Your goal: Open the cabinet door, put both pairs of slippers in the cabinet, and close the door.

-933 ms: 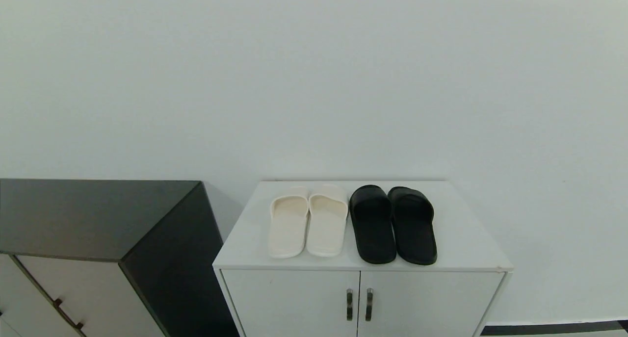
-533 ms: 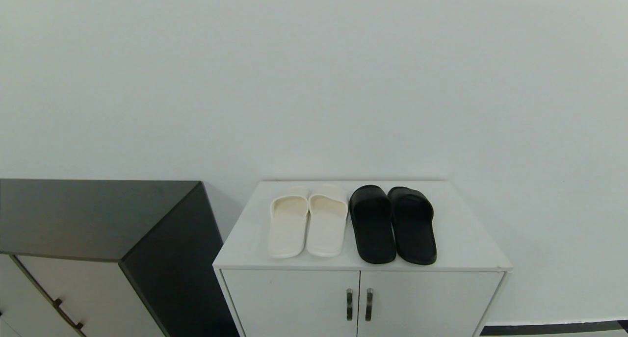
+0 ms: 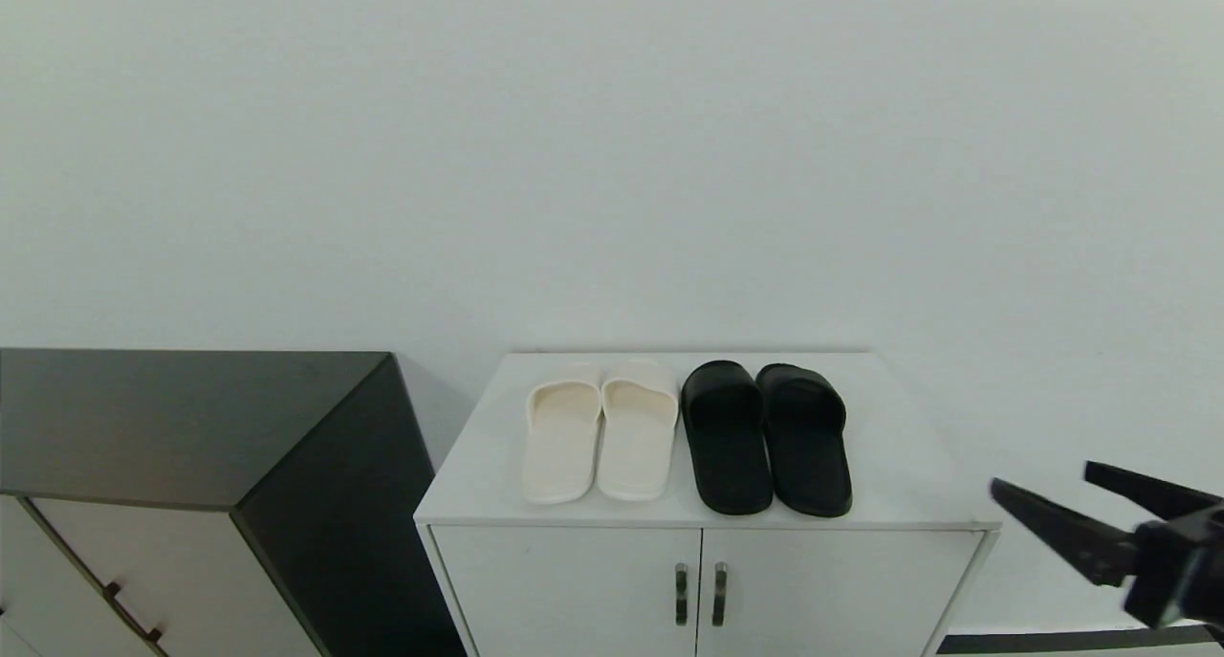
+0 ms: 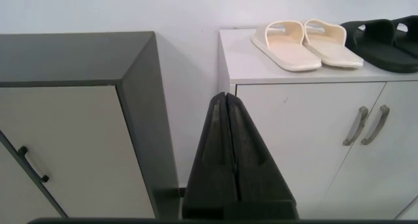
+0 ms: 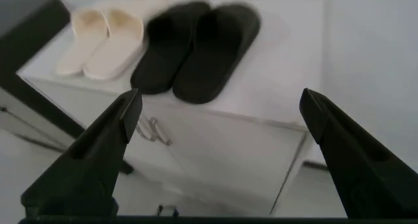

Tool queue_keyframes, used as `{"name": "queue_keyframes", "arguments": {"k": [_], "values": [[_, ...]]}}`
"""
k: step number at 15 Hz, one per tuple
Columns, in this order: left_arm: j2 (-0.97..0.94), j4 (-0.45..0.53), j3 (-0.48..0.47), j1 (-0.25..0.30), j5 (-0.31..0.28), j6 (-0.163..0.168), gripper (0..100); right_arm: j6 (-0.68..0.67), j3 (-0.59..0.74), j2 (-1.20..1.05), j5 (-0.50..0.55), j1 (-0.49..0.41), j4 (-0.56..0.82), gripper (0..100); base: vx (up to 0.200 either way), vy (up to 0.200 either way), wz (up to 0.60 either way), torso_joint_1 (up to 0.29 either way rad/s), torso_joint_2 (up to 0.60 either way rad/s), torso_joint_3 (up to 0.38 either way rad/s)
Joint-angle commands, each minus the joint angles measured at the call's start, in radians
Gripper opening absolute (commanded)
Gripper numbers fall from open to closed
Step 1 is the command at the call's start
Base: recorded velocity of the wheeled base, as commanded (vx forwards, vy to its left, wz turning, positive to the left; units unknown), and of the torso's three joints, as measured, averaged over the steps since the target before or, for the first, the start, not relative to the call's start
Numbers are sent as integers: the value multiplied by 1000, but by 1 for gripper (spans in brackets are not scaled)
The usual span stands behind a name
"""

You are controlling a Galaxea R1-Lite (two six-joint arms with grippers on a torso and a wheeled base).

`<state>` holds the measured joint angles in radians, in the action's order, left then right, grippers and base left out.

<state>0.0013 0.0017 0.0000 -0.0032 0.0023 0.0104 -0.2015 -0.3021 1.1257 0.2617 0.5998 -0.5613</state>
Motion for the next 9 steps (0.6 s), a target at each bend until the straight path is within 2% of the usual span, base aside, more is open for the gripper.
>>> {"name": "queue_keyframes", "arguments": {"k": [1,3,6,9], "values": [[0,0,0,0,1,0,0,-81,-126,318,128,181,-60,100,0,0,0,0,0,0],[-1,0,0,0,1,0,0,-108,-224,427,243,221,-62,100,0,0,0,0,0,0],[0,0,0,0,1,-1,0,-153,-347,591,304,244,-63,100,0,0,0,0,0,0],[0,0,0,0,-1,-6,0,-151,-456,740,350,216,-103,100,0,0,0,0,0,0]]}}
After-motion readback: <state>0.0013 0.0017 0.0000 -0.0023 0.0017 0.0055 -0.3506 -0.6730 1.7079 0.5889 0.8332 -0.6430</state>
